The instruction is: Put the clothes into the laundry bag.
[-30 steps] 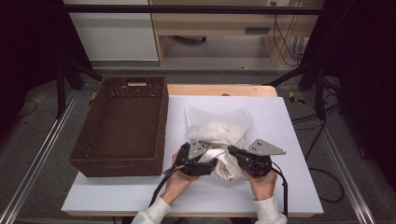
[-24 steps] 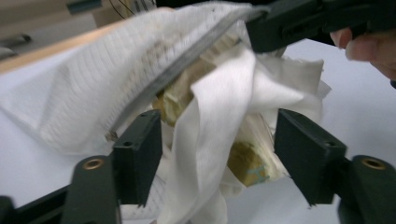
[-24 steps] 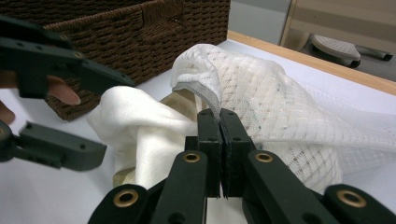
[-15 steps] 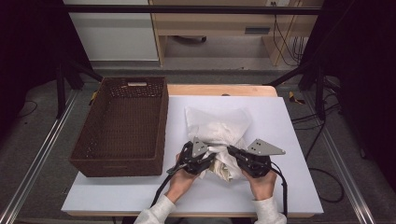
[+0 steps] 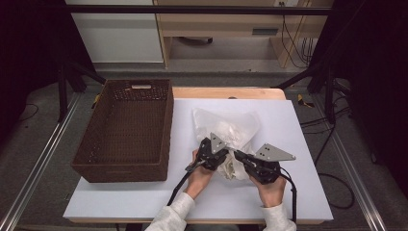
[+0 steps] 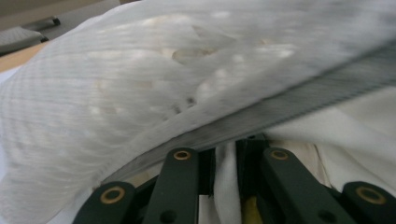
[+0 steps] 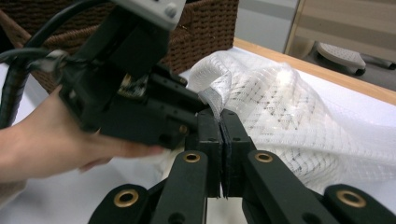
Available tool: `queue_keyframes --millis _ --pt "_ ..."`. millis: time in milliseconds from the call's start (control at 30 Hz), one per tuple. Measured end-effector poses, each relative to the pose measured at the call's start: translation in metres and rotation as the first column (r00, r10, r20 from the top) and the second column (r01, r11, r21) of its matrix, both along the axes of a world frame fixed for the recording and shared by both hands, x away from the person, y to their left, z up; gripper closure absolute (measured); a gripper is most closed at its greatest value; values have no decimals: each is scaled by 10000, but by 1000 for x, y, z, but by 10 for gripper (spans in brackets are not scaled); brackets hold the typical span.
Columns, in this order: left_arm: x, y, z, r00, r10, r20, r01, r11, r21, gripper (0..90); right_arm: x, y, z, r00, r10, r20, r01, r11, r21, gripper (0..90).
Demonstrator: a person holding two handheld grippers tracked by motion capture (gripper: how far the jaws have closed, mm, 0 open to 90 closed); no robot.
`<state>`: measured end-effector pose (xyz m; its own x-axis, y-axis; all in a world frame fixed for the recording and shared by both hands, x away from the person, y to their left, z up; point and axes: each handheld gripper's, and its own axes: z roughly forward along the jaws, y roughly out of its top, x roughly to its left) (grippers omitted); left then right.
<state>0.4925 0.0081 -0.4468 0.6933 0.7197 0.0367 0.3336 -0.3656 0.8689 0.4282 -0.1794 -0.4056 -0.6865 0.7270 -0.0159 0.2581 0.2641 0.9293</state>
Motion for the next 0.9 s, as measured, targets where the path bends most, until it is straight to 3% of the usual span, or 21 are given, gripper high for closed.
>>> queue_keyframes --millis 33,133,200,300,400,533,600,667,733,800,900 --pt "1 3 0 10000 -61 -70 60 9999 -122 789 1 0 -1 10000 -60 -24 59 10000 -68 891" --pt "-7 10 3 9998 -173 47 173 9998 105 685 3 -1 -5 9997 -185 -173 183 9998 -102 891" --pt "-16 19 4 9994 -349 -13 349 9994 12 516 4 -1 -6 9995 -230 -218 228 9997 -92 890" --pt "-29 32 4 9984 -514 -240 512 9986 -101 330 4 0 -6 9994 -298 -168 296 9995 -146 890" --pt "-45 47 -2 9965 -777 -317 764 9962 -414 272 4 -2 -6 9990 -400 -179 399 9992 -85 890" --pt "-56 42 -17 9949 -931 -397 934 9956 47 256 5 0 -8 9990 -388 -230 386 9992 -96 890" --pt "-52 33 -22 9953 -876 -418 880 9961 82 253 5 3 -9 9990 -349 -264 346 9993 -135 890" --pt "-44 19 -28 9948 -725 -712 730 9973 53 255 6 5 -10 9991 -316 -283 310 9993 -193 890" --pt "-38 9 -31 9961 -564 -677 585 9978 300 273 5 6 -10 9991 -250 -330 244 9995 -194 890" --pt "-35 4 -33 9967 -364 -730 385 9989 274 355 6 6 -10 9991 -242 -350 235 9995 -188 890" --pt "-32 9 -29 9960 -430 -789 427 9991 -56 621 6 6 -11 9991 -238 -349 232 9996 -179 890"
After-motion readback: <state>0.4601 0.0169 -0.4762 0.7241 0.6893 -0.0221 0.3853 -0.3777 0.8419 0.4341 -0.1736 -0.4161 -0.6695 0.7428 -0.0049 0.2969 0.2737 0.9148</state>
